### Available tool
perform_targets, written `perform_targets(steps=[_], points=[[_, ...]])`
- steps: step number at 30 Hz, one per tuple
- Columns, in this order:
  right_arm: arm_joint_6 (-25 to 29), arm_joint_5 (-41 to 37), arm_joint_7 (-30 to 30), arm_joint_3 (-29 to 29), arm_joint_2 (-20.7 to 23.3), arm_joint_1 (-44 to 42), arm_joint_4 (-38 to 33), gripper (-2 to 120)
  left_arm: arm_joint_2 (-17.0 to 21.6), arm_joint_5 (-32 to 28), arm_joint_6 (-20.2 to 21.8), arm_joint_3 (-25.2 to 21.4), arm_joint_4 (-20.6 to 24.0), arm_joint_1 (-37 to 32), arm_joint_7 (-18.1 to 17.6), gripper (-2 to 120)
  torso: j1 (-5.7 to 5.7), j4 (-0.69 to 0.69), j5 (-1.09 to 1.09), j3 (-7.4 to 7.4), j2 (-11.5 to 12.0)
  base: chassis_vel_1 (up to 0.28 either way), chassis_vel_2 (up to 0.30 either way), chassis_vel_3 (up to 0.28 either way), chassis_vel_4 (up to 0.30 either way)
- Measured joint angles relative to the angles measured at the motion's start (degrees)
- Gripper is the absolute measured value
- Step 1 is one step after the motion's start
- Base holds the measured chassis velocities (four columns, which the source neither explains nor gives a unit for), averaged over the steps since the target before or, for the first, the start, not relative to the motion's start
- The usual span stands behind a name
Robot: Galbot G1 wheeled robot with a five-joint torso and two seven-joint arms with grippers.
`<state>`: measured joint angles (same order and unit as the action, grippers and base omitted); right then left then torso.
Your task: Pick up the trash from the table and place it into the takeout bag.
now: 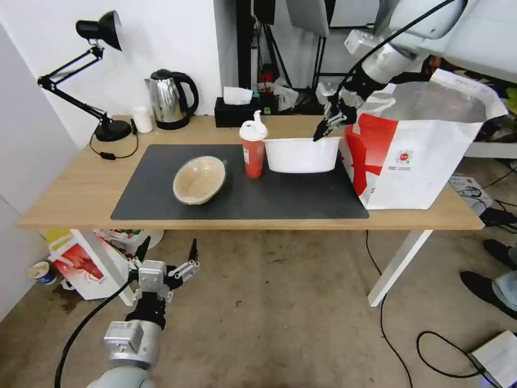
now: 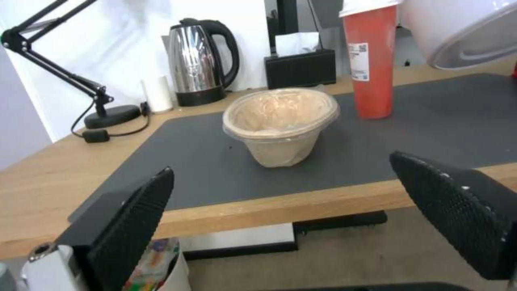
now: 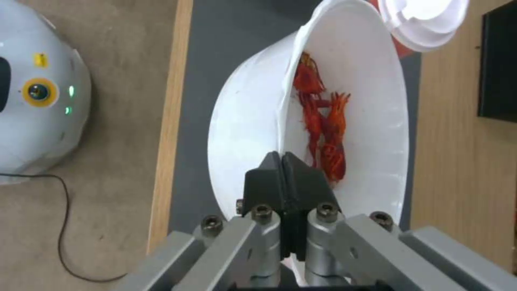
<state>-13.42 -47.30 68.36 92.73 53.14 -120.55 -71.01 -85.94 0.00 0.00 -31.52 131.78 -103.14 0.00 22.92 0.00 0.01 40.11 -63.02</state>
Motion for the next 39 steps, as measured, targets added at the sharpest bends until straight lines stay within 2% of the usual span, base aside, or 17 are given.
perform_targets(steps=[18,26,39], points=[[0.6,-3.1,-0.2,-0.2,1.5,6.8,2.8,0,0.0,0.0,0.0,0.0,0.0,0.0,0.0,100,0.0,0.0,-0.02,0.0,0.0,0.0,0.0,0.0,0.0],[0.9,-3.2,0.1,-2.3,-0.2,10.8,2.1,0,0.0,0.0,0.0,0.0,0.0,0.0,0.0,100,0.0,0.0,0.0,0.0,0.0,0.0,0.0,0.0,0.0],[1.6,-3.9,0.2,-2.8,-1.7,16.2,3.9,0,0.0,0.0,0.0,0.0,0.0,0.0,0.0,100,0.0,0.0,-0.02,0.0,0.0,0.0,0.0,0.0,0.0]])
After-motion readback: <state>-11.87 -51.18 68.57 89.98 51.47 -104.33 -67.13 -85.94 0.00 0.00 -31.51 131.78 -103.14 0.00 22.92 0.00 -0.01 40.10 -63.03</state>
